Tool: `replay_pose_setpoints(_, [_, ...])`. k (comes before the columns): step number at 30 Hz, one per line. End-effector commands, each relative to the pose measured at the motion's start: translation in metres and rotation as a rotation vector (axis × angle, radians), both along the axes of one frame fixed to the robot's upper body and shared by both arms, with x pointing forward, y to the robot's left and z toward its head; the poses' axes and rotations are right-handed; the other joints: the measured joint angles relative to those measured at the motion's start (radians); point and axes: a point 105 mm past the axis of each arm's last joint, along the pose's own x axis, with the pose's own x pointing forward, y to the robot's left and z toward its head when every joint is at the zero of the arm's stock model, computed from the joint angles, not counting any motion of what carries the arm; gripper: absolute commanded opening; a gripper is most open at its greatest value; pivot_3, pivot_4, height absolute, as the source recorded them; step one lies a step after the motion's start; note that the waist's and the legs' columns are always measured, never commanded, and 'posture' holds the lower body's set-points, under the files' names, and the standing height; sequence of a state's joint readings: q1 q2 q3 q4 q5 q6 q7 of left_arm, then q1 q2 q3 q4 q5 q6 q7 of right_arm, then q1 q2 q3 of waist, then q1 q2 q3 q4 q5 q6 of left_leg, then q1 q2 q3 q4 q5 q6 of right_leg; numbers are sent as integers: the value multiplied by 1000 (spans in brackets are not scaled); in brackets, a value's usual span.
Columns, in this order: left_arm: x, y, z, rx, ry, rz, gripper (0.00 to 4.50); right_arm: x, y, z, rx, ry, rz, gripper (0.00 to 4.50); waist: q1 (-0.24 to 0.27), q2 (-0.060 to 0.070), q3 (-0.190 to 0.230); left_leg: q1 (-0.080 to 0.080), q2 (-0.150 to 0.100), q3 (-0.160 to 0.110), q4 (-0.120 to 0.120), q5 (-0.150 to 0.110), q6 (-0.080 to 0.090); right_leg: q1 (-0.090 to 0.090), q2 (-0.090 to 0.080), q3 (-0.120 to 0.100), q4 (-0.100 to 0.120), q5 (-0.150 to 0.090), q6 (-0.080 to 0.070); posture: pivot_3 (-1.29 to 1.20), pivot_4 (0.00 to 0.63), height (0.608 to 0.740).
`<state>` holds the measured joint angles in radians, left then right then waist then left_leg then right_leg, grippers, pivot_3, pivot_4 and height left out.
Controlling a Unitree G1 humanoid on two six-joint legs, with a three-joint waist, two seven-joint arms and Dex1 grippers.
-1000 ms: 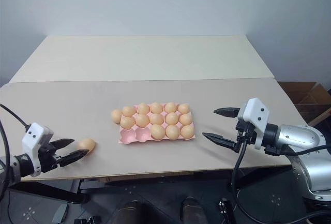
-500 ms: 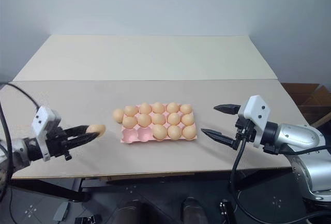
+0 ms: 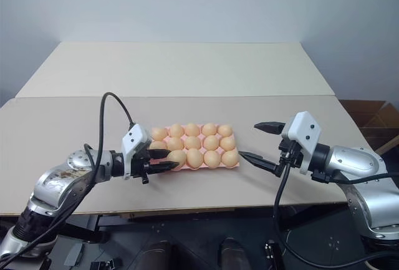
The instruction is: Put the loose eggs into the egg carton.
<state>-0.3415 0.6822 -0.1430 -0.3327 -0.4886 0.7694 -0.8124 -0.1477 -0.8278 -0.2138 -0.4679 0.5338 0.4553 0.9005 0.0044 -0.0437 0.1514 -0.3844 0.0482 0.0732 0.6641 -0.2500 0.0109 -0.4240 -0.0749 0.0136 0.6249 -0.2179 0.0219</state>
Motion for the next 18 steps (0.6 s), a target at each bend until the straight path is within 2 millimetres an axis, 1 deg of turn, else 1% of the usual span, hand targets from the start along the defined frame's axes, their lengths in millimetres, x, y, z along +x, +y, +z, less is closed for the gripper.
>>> replay_pose_setpoints(1, [1, 2, 18, -2, -64, -14, 3267, -3, 1, 12, 17, -46, -5, 4500, 0, 0, 0, 0, 0, 0, 0, 0, 0, 0, 0, 0, 0, 0, 0, 0, 150, 740])
replay_pose_setpoints(3, [1, 6, 26, -5, -98, 3, 3962, -4, 2, 12, 21, -50, -7, 4500, 0, 0, 0, 0, 0, 0, 0, 0, 0, 0, 0, 0, 0, 0, 0, 0, 150, 740])
replay_pose_setpoints(5, [-2, 13, 37, -21, -125, 7, 4493, -5, 4, 13, 28, -55, -3, 4500, -1, 0, 0, 0, 0, -1, 0, 0, 0, 0, 0, 0, 0, 0, 0, 0, 150, 740])
replay_pose_setpoints(7, [-7, 24, 47, -33, -152, 12, 4493, -6, 7, 14, 30, -58, 3, 4500, -3, 0, 0, 0, 0, -1, 0, 0, 0, 0, 0, 0, 0, 0, 0, 0, 150, 740])
replay_pose_setpoints(10, [-14, 47, 59, -27, -190, 49, 4493, -8, 9, 15, 34, -61, 15, 4500, -7, 0, 0, 0, 1, -1, 0, 0, 0, 0, 0, 0, 0, 0, 0, 0, 150, 740])
replay_pose_setpoints(13, [-21, 80, 66, -33, -202, 121, 4493, -9, 10, 16, 37, -61, 26, 4500, -10, 0, 0, 0, 1, -1, 0, 0, 0, 0, 0, 0, 0, 0, 0, 0, 150, 740])
replay_pose_setpoints(15, [-29, 110, 65, -10, -210, 181, 4493, -9, 9, 15, 35, -57, 33, 4500, -12, 0, 0, 0, 1, 0, 0, 0, 0, 0, 0, -1, 0, 0, 0, 0, 150, 740])
replay_pose_setpoints(18, [-43, 146, 63, 0, -207, 262, 4493, -9, 8, 14, 30, -48, 50, 4500, -15, 1, 0, 1, 1, 0, 0, 0, 0, -1, -1, -1, 1, -2, -3, 0, 150, 740])
